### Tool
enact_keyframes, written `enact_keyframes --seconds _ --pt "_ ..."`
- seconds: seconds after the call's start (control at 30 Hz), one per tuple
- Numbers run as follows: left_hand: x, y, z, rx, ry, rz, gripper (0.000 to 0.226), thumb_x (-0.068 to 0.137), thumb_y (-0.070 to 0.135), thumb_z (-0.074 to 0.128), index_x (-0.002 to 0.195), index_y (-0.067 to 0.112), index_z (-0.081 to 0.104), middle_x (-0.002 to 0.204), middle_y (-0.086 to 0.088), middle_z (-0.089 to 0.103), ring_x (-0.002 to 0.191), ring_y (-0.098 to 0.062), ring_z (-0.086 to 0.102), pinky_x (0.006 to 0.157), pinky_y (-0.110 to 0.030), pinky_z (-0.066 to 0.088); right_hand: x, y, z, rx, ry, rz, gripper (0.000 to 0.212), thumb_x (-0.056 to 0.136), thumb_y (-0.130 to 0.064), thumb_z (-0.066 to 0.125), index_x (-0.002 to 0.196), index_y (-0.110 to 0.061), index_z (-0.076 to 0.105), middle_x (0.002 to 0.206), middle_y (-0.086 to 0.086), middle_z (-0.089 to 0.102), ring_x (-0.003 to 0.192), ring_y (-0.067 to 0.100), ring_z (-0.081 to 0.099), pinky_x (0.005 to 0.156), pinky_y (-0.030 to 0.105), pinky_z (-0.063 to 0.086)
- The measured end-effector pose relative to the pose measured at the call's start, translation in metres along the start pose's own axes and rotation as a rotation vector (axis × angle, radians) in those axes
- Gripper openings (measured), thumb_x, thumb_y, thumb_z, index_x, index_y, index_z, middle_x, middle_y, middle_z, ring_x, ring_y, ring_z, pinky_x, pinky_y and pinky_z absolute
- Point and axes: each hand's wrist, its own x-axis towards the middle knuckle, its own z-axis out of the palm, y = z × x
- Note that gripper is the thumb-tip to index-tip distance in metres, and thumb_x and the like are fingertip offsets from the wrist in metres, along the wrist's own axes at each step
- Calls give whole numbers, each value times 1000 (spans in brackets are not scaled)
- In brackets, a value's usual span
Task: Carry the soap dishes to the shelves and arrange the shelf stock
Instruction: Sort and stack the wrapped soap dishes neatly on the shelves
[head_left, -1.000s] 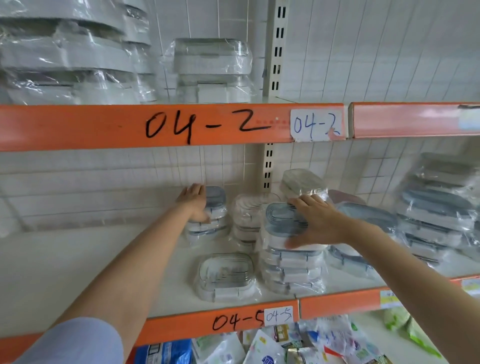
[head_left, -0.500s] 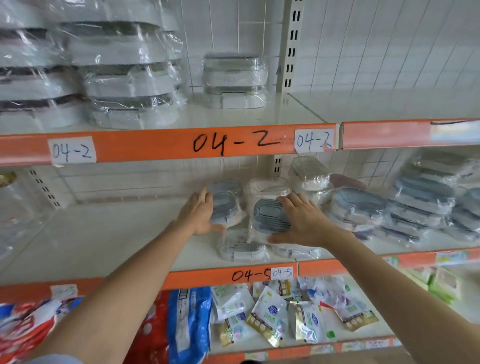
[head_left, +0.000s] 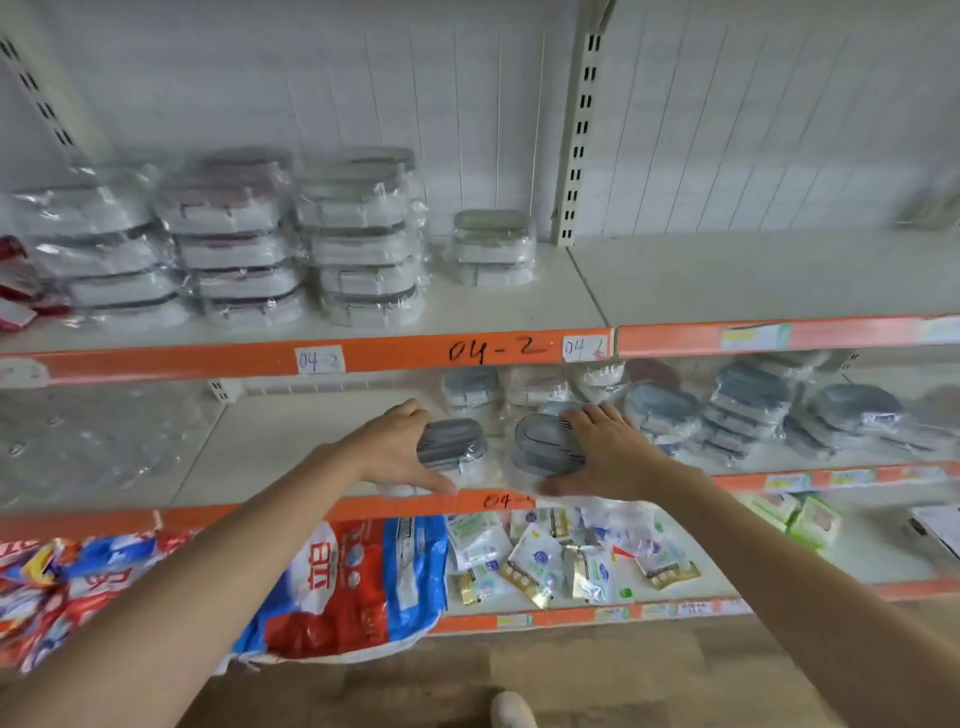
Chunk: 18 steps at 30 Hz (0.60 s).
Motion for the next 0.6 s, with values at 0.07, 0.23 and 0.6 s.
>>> enact_keyframes --seconds 0.07,0.23,0.6 --pt "-12 11 -33 -4 42 31 114 48 83 63 135 13 41 120 4 40 110 -12 43 98 -29 40 -5 -6 -32 -18 33 -2 95 69 -71 64 138 -13 34 137 4 37 129 23 29 112 40 24" --pt "-18 33 -86 -43 215 60 98 59 69 75 134 15 44 116 6 41 105 -8 44 90 -24 39 -3 -2 -89 9 124 55 92 69 -68 66 137 -13 35 134 4 40 127 24 32 108 39 28" --pt "54 85 -133 55 331 133 113 60 65 78 147 11 30 143 4 30 133 -14 32 111 -33 32 54 82 -128 -23 200 181 94 68 -67 68 138 -14 33 135 4 38 126 25 30 101 42 30"
